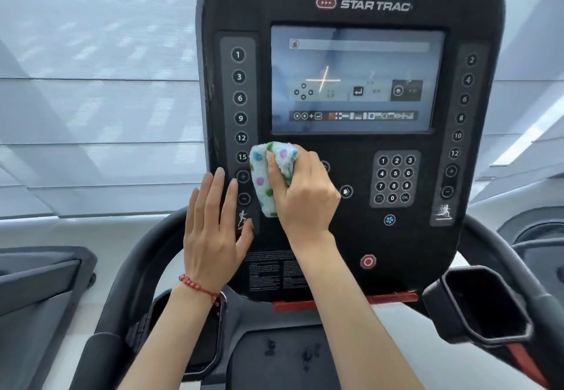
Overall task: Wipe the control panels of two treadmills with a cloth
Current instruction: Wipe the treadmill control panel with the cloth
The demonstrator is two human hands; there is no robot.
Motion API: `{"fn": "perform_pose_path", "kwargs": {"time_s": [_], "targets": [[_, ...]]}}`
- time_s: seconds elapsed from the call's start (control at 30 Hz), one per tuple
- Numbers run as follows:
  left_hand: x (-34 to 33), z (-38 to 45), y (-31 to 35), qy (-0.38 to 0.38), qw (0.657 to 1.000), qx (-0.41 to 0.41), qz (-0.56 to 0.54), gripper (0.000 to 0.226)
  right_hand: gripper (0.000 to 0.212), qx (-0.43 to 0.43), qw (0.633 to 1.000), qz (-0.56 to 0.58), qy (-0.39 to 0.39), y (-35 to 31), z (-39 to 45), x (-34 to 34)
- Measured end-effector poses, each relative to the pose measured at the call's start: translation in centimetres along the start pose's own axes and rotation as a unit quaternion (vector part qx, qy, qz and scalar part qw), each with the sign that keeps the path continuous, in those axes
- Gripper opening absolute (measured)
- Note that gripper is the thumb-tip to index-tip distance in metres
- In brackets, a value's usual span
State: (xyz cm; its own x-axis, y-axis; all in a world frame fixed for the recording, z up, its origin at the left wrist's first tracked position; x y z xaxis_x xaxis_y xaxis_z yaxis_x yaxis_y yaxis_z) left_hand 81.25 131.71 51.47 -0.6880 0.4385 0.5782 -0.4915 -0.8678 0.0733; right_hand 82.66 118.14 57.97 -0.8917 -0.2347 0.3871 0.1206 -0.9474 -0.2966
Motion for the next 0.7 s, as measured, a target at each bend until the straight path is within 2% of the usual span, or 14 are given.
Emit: {"fn": "perform_pose_path", "kwargs": {"time_s": [0.13, 0.23, 0.3, 0.4, 0.5, 0.7], "targets": [[-0.2, 0.6, 0.4, 0.003, 1.000, -0.011, 0.009, 0.046, 0.055, -0.063, 0.996, -0.007, 0.059, 5.0, 1.7, 2.0], [-0.6, 0.7, 0.6, -0.001, 1.000, -0.008, 0.015, 0.047, 0.063, -0.170, 0.981, -0.042, 0.085, 12.0, 2.9, 4.8], [-0.7, 0.7, 0.6, 0.003, 1.000, -0.008, 0.013, 0.047, 0.059, -0.246, 0.965, -0.048, 0.079, 15.1, 2.8, 6.2], [-0.7, 0.8, 0.6, 0.006, 1.000, -0.015, 0.006, 0.046, 0.048, -0.286, 0.952, -0.056, 0.090, 15.0, 2.4, 6.6], [-0.7, 0.7, 0.6, 0.000, 1.000, -0.021, 0.003, 0.046, 0.041, -0.244, 0.965, -0.046, 0.081, 11.4, 1.6, 5.5], [-0.5, 0.6, 0.1, -0.012, 0.999, -0.036, 0.002, 0.047, 0.038, -0.077, 0.997, -0.006, -0.014, 1.2, -3.9, 1.2]]}}
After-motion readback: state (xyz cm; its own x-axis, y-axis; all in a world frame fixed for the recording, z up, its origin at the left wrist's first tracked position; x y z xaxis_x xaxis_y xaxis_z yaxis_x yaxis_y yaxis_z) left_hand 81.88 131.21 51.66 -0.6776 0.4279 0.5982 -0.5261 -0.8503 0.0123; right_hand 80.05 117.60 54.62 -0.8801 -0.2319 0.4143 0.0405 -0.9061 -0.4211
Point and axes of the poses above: each hand's wrist, its own z-axis towards the middle knuckle, its own x-axis out of the back of the hand, y = z × x, the point moved 4 cm from there along z, towards the middle knuckle, and after that the axes turned 1 degree about y, right-handed, at the moved point
